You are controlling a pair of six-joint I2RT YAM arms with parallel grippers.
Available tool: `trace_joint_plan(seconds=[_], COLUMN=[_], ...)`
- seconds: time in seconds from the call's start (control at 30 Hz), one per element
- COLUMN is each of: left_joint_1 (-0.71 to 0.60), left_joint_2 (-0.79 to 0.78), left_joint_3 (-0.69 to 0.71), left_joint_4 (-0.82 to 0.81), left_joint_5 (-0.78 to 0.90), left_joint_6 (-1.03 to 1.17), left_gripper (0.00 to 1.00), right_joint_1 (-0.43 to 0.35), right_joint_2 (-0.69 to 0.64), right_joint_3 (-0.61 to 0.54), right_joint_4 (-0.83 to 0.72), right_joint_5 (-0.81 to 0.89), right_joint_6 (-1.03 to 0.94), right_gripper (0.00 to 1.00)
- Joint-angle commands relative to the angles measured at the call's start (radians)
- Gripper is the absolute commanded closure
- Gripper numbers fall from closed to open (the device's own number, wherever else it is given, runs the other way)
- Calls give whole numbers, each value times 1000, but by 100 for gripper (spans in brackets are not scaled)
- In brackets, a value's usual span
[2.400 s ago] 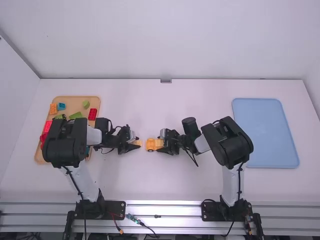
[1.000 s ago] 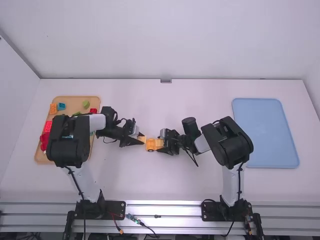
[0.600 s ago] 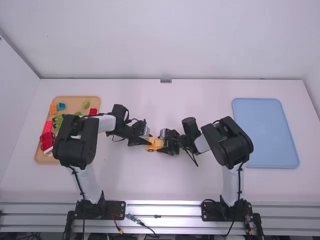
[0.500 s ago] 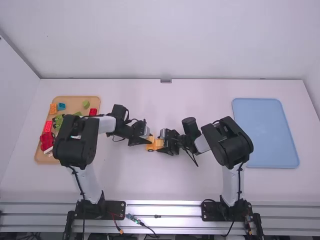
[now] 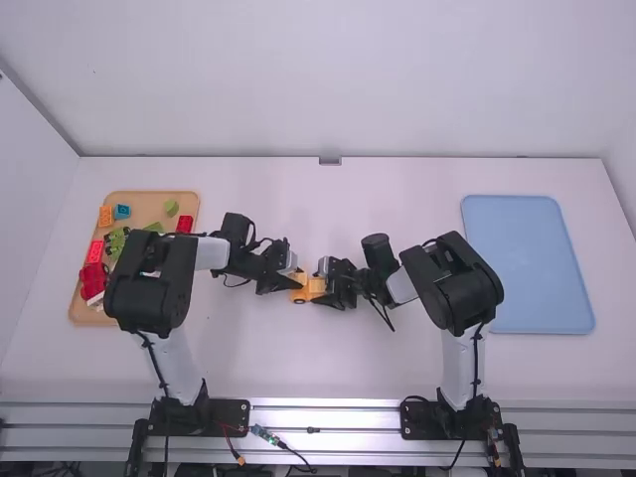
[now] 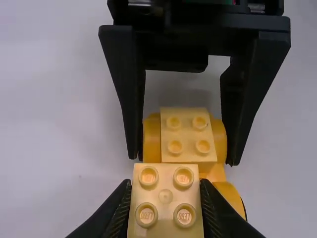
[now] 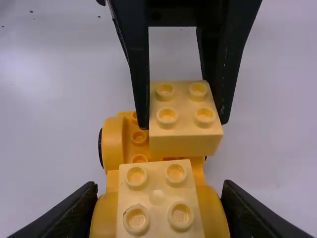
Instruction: Assemble lego blocks to make yellow taxi
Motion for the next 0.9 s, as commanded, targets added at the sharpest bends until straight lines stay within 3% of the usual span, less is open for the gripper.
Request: trace_joint_plan(seconds=[0.0, 0.17, 0.5, 0.87], left_joint_1=[-46, -106, -96, -95], left_joint_2=[-51, -110, -143, -143], left_joint_3=[-1, -36, -139, -145], left_joint_4=[-20, 60, 201, 172], left_joint_5=[-100, -174, -178, -26], left_joint_6=[-63, -124, -188, -107], left_gripper=[98, 98, 98, 98], right_joint_1=[-6, -6, -5, -6], right_joint_2=[19, 19, 19, 19], right_joint_3=[-5, -5, -5, -5], right_joint_4=[-1, -1, 0, 2], right_joint_5=[35, 35, 34, 32], right_joint_6=[10, 10, 10, 10], right_gripper=[37, 37, 37, 37])
